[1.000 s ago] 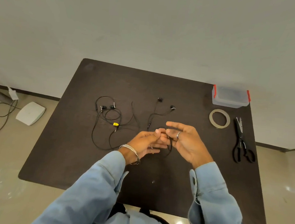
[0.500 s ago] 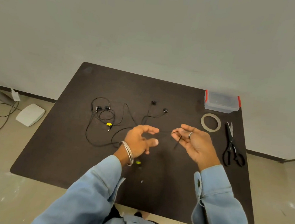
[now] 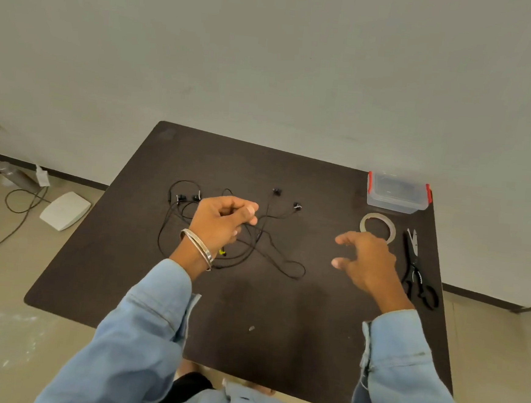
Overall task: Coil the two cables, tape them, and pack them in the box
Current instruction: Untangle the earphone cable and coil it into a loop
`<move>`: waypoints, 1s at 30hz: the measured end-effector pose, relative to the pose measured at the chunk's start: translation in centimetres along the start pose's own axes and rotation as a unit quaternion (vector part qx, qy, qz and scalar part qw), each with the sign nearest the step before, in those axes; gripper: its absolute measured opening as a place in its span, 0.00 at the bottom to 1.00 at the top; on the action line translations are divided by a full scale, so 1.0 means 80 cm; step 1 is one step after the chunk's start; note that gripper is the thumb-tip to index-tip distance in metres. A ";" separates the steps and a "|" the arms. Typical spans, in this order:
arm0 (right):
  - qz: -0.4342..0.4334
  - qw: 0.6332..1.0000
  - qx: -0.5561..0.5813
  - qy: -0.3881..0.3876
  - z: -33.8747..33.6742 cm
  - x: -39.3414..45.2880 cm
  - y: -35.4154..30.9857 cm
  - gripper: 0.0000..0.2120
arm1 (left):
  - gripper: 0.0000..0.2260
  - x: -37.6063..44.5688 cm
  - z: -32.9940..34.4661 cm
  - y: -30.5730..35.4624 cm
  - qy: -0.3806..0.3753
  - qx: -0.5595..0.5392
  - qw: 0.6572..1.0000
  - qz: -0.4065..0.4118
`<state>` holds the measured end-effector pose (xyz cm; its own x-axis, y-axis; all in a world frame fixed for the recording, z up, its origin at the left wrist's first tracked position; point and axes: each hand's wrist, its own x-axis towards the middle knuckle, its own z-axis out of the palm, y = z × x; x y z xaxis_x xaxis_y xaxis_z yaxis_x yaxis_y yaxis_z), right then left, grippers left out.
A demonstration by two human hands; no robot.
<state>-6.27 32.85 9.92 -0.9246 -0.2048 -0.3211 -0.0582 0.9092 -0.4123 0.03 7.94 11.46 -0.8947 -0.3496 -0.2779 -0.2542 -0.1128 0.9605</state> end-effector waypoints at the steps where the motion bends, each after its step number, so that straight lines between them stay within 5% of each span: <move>1: -0.053 0.998 0.031 0.003 0.001 -0.002 -0.014 0.23 | 0.05 -0.002 0.003 0.004 -0.017 -0.025 1.000 0.001; 4: -0.168 0.962 0.208 -0.047 0.021 -0.011 -0.062 0.28 | 0.06 -0.011 0.012 0.016 -0.064 -0.062 0.996 0.001; 7: -0.214 0.935 0.272 -0.076 0.051 -0.011 -0.092 0.18 | 0.07 -0.016 0.010 0.026 -0.090 -0.091 0.992 0.001; 10: -0.200 0.903 0.371 -0.077 0.058 -0.010 -0.095 0.04 | 0.08 -0.013 -0.008 0.029 -0.069 -0.119 0.990 0.000; 14: -0.128 0.862 0.484 -0.078 0.036 -0.009 -0.073 0.06 | 0.10 -0.013 -0.040 0.024 -0.051 -0.072 0.996 -0.006; 17: -0.122 0.893 0.430 -0.059 0.009 -0.009 -0.052 0.06 | 0.09 -0.005 -0.062 0.019 -0.090 0.114 0.989 0.037; 19: -0.135 0.929 0.339 -0.057 -0.009 -0.006 -0.037 0.03 | 0.05 0.004 -0.081 0.016 -0.154 0.264 0.951 0.055; 21: -0.143 0.958 0.241 -0.055 -0.023 0.000 -0.022 0.01 | 0.05 0.009 -0.096 0.014 -0.223 0.298 0.927 0.041; 23: -0.136 0.976 0.166 -0.031 -0.028 0.005 -0.010 0.01 | 0.10 0.013 -0.105 0.014 -0.197 0.232 0.952 0.014; 26: -0.114 0.985 0.118 0.051 -0.021 0.011 0.001 0.04 | 0.12 0.022 -0.115 0.019 -0.111 -0.044 0.991 -0.066; 30: -0.058 0.977 0.140 0.148 0.011 0.022 0.009 0.08 | 0.10 0.038 -0.120 0.030 -0.107 -0.378 0.912 -0.121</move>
<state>-7.58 32.83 8.32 -0.9887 -0.1492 -0.0149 -0.1022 0.7432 -0.6613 0.23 -2.29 12.77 -0.9172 -0.0493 -0.3953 -0.2010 -0.7995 0.5660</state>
